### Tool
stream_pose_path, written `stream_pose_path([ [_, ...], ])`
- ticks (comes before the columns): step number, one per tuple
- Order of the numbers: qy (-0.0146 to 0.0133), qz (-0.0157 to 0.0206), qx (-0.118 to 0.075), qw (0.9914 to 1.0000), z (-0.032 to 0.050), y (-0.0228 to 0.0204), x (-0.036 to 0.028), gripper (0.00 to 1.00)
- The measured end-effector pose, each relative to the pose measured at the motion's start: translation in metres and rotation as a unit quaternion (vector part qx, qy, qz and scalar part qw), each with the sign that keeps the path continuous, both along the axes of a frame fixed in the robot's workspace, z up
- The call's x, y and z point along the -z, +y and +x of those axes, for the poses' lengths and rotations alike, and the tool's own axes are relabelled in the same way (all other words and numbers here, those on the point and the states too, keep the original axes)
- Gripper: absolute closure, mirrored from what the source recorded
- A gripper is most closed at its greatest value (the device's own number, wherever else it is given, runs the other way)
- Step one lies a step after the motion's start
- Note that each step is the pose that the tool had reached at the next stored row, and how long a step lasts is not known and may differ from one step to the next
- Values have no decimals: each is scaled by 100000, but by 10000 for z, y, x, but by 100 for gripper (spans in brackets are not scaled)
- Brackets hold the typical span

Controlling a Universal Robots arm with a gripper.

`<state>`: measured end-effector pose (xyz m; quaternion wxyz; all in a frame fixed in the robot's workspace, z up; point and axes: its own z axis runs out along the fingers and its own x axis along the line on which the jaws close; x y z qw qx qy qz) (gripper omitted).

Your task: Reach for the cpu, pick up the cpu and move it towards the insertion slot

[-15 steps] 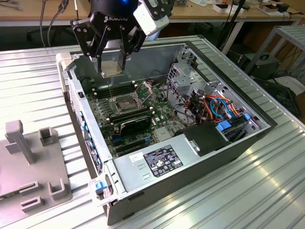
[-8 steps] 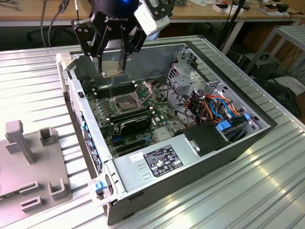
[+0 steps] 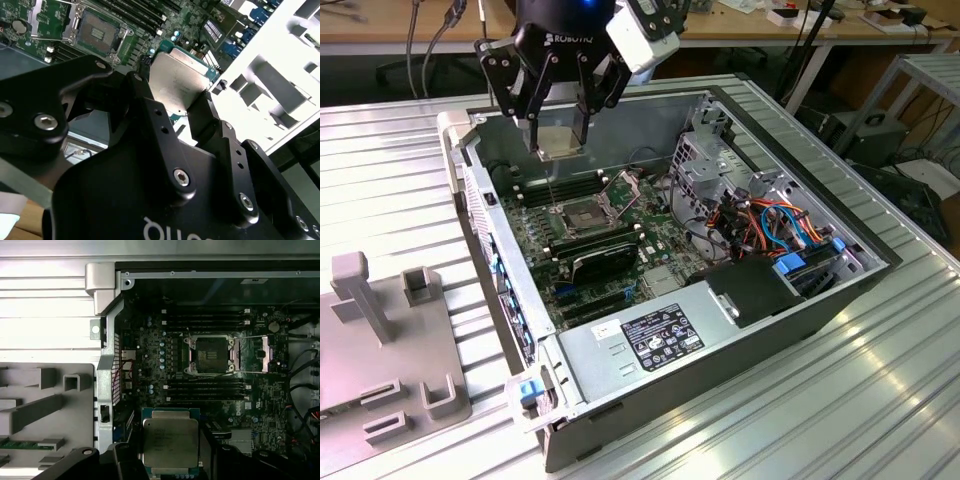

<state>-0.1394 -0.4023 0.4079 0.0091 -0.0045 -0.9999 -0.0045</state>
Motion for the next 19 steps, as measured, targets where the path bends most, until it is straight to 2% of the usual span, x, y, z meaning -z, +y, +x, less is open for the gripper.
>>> stream_pose_path([
  [12,-2,1,4,100000,318,140,11,45],
  [14,0,0,-1,100000,407,179,11,45],
  [16,-1,2,-4,100000,454,202,12,45],
  [19,2,1,-3,100000,559,259,18,45],
])
